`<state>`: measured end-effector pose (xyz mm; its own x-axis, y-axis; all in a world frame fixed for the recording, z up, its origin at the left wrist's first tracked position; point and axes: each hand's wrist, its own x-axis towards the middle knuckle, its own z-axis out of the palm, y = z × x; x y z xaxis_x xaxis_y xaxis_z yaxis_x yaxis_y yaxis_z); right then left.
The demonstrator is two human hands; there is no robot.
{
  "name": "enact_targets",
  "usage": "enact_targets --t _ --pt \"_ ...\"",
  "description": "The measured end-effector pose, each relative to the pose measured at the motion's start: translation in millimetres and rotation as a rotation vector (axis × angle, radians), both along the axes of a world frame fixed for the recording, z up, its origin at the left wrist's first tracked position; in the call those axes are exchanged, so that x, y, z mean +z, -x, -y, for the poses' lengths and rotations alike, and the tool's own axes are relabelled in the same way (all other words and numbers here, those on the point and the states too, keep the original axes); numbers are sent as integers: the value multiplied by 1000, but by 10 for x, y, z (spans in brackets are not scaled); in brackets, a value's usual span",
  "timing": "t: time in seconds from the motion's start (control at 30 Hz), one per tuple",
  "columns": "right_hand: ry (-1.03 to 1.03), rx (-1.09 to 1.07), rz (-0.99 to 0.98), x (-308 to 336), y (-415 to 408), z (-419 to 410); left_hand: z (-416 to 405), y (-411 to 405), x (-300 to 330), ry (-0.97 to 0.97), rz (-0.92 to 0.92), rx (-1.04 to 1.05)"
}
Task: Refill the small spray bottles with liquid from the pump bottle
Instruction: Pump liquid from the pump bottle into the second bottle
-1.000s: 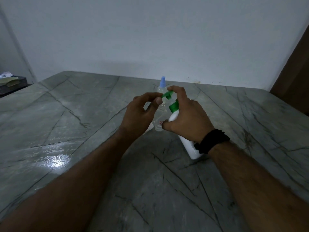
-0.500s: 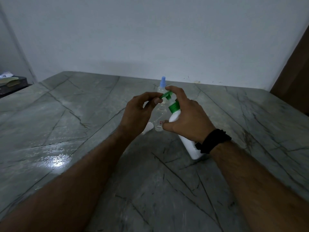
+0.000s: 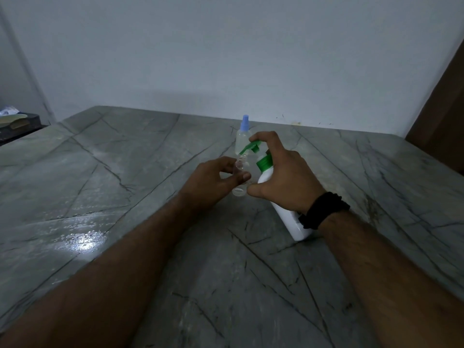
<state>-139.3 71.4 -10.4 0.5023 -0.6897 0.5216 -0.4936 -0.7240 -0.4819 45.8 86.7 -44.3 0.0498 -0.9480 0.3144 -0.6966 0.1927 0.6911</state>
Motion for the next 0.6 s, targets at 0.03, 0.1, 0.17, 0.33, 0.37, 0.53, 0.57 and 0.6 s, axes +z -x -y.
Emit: enact_targets --t 0.03,0.1,0.17,0.33,0.37,0.53,0.57,0.6 --pt "-5 1 2 -2 -1 4 3 -3 0 0 0 -2" --pt "-10 -9 6 -7 -1 11 7 -8 -9 7 5 -14" --pt "-5 -32 2 -8 -3 16 5 -5 -15 9 16 -25" --pt "11 -47 -17 -9 -14 19 21 1 -21 -21 13 -28" --pt "13 -50 -18 -10 -13 21 23 3 -21 -25 7 -29" --pt "8 -39 -9 -12 -29 25 14 4 -13 -32 -17 -37" --pt "3 -30 -3 -13 -33 28 10 5 -10 -33 -23 -38" --pt "2 -28 0 -13 -36 31 7 9 -9 -34 -25 -38"
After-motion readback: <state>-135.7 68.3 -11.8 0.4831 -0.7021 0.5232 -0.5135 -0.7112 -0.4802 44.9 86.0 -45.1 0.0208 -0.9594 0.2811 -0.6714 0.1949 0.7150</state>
